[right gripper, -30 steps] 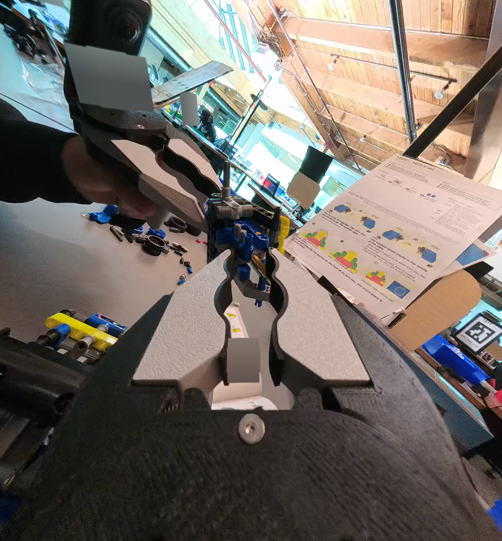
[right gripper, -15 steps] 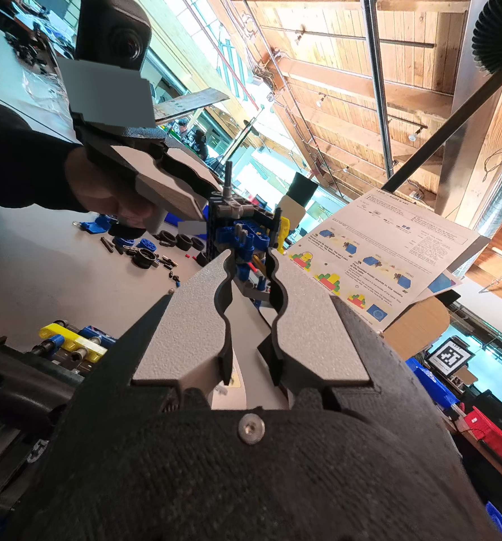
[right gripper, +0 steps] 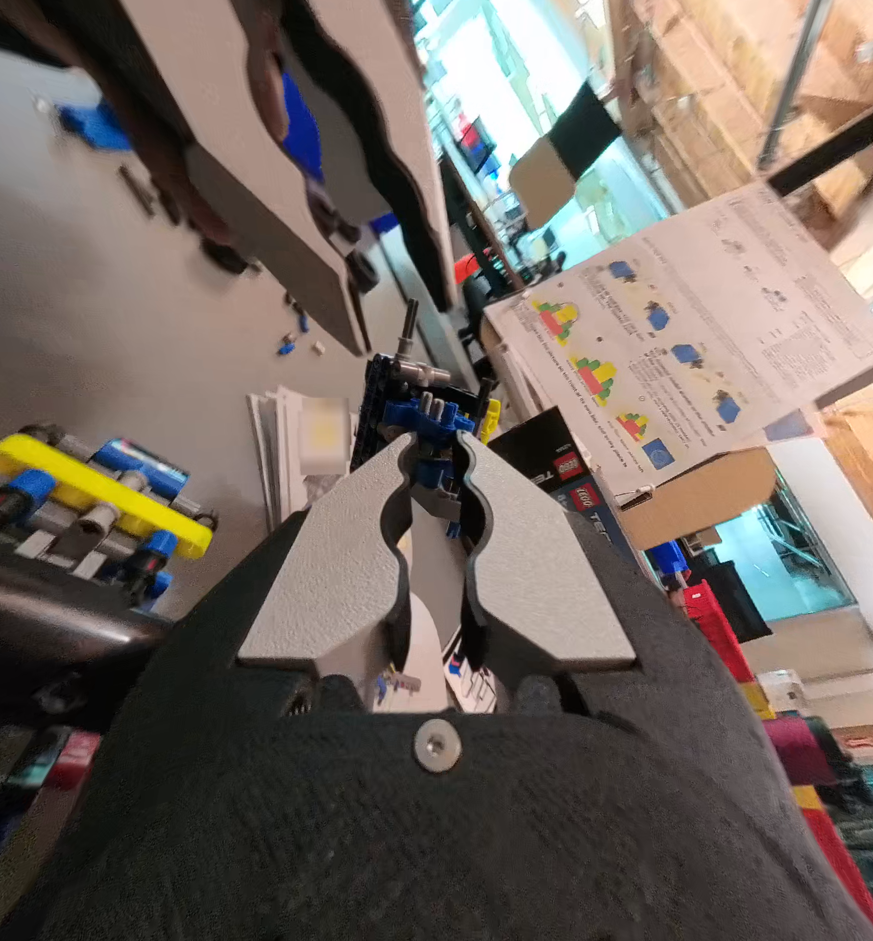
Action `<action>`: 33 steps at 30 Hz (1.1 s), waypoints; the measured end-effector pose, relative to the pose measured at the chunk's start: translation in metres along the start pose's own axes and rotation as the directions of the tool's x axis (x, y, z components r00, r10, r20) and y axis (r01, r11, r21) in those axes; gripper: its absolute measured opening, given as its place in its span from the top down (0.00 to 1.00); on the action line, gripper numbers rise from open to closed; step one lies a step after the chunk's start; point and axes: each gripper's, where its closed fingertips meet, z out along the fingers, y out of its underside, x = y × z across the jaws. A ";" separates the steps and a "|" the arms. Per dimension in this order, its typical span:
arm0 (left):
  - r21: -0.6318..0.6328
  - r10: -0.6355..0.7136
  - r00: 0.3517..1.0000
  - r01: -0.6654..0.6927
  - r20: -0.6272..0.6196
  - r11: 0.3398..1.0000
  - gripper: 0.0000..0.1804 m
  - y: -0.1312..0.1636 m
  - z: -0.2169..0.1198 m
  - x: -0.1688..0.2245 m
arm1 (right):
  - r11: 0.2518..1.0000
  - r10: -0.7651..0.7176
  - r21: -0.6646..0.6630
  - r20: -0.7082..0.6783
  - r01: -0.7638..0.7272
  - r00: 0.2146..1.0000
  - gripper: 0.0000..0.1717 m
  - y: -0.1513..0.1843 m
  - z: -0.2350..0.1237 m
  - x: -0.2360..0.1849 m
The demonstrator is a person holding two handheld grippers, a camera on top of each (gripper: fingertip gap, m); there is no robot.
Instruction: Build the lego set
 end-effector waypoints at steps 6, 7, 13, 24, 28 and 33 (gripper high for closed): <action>-0.213 0.154 0.987 -0.159 -0.042 0.964 0.90 0.022 0.021 0.022 | 0.977 -0.178 -0.096 0.118 0.190 0.977 0.94 0.000 0.007 -0.024; -0.229 0.118 0.992 -0.127 -0.049 0.965 0.91 0.026 0.022 0.024 | 0.968 -0.206 -0.116 0.140 0.223 0.968 0.94 0.003 0.008 -0.026; -0.217 -0.280 0.955 0.253 -0.101 0.943 0.98 0.036 0.020 0.026 | 0.977 -0.180 -0.077 0.213 0.200 0.960 0.93 0.006 0.012 -0.034; 0.059 -0.780 0.596 0.800 -0.190 0.597 0.98 0.020 0.002 -0.014 | 0.765 0.641 -0.066 0.169 -0.640 0.749 0.52 0.014 0.009 -0.005; 0.200 -0.831 0.467 0.884 -0.303 0.423 0.98 0.006 -0.010 -0.033 | 0.430 0.865 -0.118 0.338 -0.895 0.371 0.48 0.007 0.010 -0.013; 0.251 -0.847 0.309 0.944 -0.433 0.216 0.98 -0.003 -0.015 -0.048 | 0.335 0.846 -0.069 0.460 -0.940 0.269 0.51 -0.006 0.017 -0.010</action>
